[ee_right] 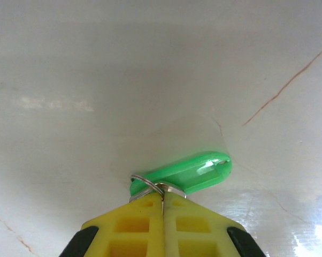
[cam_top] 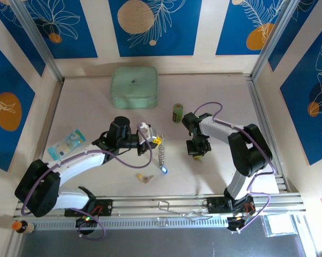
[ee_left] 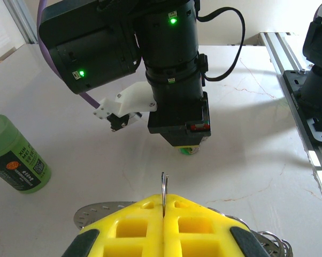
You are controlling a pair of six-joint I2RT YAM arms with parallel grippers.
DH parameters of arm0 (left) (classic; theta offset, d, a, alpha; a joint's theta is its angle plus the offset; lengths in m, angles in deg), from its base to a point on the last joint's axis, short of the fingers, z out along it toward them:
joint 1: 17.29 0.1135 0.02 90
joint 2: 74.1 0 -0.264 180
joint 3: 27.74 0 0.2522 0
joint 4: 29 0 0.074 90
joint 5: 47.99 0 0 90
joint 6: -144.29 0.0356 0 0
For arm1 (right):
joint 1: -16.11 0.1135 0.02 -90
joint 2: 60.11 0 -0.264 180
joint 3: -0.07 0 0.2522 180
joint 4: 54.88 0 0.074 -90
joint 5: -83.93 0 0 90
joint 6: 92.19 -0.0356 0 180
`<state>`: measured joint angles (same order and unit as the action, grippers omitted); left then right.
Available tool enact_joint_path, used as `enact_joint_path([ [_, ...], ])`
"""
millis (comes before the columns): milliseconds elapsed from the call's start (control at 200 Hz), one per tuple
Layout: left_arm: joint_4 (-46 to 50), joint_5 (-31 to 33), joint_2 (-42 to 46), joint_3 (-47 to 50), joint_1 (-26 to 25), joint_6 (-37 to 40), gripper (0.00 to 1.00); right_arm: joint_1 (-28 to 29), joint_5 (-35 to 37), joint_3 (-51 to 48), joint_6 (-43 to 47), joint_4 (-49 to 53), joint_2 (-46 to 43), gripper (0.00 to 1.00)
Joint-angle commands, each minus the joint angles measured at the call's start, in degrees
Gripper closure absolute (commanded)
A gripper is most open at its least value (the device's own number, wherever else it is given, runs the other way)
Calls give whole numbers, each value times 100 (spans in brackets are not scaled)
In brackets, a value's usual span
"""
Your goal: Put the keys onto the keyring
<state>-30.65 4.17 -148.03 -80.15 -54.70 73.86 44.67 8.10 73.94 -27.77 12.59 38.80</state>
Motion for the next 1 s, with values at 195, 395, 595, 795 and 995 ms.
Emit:
enact_joint_path([
  [195,-75,-91,93,-11,-61,83,100,53,94,182,-144,122,-277,100],
  [395,-66,-83,88,-11,-58,108,100,162,-17,228,-106,105,-181,100],
  [595,-49,-66,93,-3,-57,117,100,238,-118,263,-96,52,23,79],
  [795,-31,-51,116,-2,-55,143,100,194,-127,272,-37,-10,78,70],
  [995,-22,-56,105,-2,-52,148,100,168,-121,392,128,-21,152,66],
])
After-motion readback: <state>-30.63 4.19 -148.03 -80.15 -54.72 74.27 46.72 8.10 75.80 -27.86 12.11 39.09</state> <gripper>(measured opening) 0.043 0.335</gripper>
